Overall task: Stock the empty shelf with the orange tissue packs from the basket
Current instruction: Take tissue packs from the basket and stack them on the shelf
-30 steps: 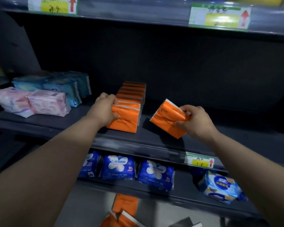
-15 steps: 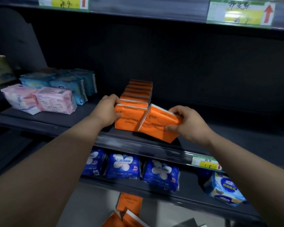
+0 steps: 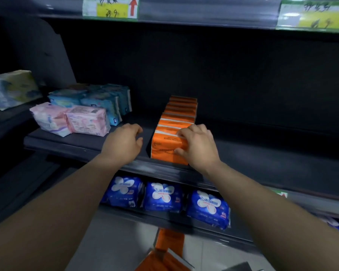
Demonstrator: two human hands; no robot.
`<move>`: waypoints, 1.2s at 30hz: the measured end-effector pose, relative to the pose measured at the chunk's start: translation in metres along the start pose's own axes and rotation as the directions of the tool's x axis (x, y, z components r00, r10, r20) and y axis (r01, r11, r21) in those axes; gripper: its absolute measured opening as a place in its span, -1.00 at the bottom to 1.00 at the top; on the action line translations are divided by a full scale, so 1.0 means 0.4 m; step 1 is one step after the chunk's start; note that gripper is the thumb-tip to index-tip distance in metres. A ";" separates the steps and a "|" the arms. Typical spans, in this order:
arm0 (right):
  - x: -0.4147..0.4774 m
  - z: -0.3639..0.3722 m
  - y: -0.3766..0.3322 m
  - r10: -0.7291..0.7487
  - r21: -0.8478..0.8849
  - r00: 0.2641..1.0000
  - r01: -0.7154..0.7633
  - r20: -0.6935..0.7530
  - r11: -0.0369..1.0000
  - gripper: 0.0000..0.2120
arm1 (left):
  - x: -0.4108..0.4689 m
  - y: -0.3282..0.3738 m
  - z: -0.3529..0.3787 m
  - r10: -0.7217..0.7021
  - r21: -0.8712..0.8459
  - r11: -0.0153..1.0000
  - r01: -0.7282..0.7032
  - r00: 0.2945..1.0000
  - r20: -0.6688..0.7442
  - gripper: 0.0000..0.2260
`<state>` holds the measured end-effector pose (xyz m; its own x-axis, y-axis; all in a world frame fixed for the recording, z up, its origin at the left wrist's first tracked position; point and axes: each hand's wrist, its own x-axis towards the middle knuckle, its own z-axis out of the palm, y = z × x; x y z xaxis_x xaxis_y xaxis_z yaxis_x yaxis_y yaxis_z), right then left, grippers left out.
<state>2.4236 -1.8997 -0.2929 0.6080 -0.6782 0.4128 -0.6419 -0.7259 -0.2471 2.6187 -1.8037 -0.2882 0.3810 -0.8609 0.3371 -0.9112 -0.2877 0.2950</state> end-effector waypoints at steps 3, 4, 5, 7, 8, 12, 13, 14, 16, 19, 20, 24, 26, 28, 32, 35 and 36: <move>0.015 0.028 -0.008 0.004 -0.064 0.999 -0.007 -0.043 0.998 -0.55 | -0.012 -0.012 0.006 -0.013 0.004 1.000 0.013 1.000 -0.023 -0.72; 0.020 0.034 -0.010 0.010 -0.070 0.999 -0.013 -0.048 0.997 -0.55 | -0.015 -0.017 0.008 -0.016 -0.002 1.000 0.016 1.000 -0.025 -0.72; 0.024 0.038 -0.011 0.015 -0.070 0.999 -0.018 -0.048 0.997 -0.55 | -0.018 -0.021 0.011 -0.019 -0.010 1.000 0.019 0.999 -0.026 -0.71; 0.029 0.043 -0.013 0.024 -0.060 0.999 -0.027 -0.047 0.998 -0.55 | -0.025 -0.025 0.016 -0.027 -0.033 0.999 0.027 0.999 -0.024 -0.69; 0.030 0.043 -0.014 0.031 -0.049 0.998 -0.033 -0.048 0.998 -0.54 | -0.029 -0.024 0.017 -0.034 -0.045 0.998 0.033 0.999 -0.023 -0.68; 0.017 0.033 -0.010 0.039 -0.020 0.999 -0.039 -0.037 0.999 -0.44 | -0.043 -0.008 0.014 -0.046 -0.073 0.996 0.044 0.998 -0.030 -0.66; 0.010 0.026 -0.007 0.039 -0.018 0.999 -0.040 -0.034 0.999 -0.40 | -0.047 0.000 0.010 -0.045 -0.076 0.996 0.042 0.998 -0.032 -0.65; 0.004 0.018 -0.004 0.041 -0.016 0.999 -0.042 -0.032 0.999 -0.36 | -0.050 0.009 0.005 -0.044 -0.076 0.996 0.041 0.999 -0.032 -0.64; -0.008 -0.004 0.004 0.046 -0.014 0.998 -0.047 -0.030 0.999 -0.32 | -0.055 0.032 -0.007 -0.038 -0.072 0.997 0.035 0.999 -0.033 -0.63; -0.031 -0.048 0.023 0.046 -0.014 0.998 -0.046 -0.041 0.999 -0.37 | -0.064 0.078 -0.027 -0.012 -0.054 0.998 0.011 1.000 -0.027 -0.62; -0.040 -0.067 0.032 0.045 -0.017 0.998 -0.046 -0.044 0.999 -0.39 | -0.068 0.094 -0.034 -0.001 -0.051 0.999 0.000 1.000 -0.024 -0.62; -0.090 -0.147 0.090 0.066 -0.046 0.997 -0.068 -0.045 0.997 -0.45 | -0.080 0.162 -0.058 0.026 -0.021 0.999 -0.026 1.000 -0.017 -0.62; -0.124 -0.187 0.125 0.084 -0.067 0.996 -0.087 -0.039 0.994 -0.46 | -0.086 0.199 -0.067 0.036 -0.019 0.999 -0.036 0.999 -0.015 -0.60; -0.167 -0.229 0.164 0.098 -0.094 0.995 -0.100 -0.032 0.990 -0.47 | -0.095 0.246 -0.069 0.055 -0.025 0.998 -0.055 0.998 -0.008 -0.60; -0.278 -0.315 0.248 0.140 -0.148 0.990 -0.141 -0.019 0.979 -0.48 | -0.121 0.375 -0.046 0.118 -0.062 0.991 -0.117 0.993 0.011 -0.63; -0.380 -0.383 0.316 0.198 -0.189 0.980 -0.197 -0.013 0.962 -0.48 | -0.145 0.498 -0.013 0.193 -0.104 0.976 -0.189 0.981 0.033 -0.60; -0.417 -0.406 0.339 0.221 -0.202 0.975 -0.219 -0.013 0.955 -0.48 | -0.154 0.541 0.000 0.218 -0.107 0.971 -0.213 0.975 0.036 -0.60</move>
<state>2.1592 -1.8666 -0.2527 0.4447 -0.8204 0.3595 -0.8404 -0.5210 -0.1493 2.3980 -1.8128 -0.2451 0.1669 -0.9176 0.3606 -0.9493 -0.0508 0.3103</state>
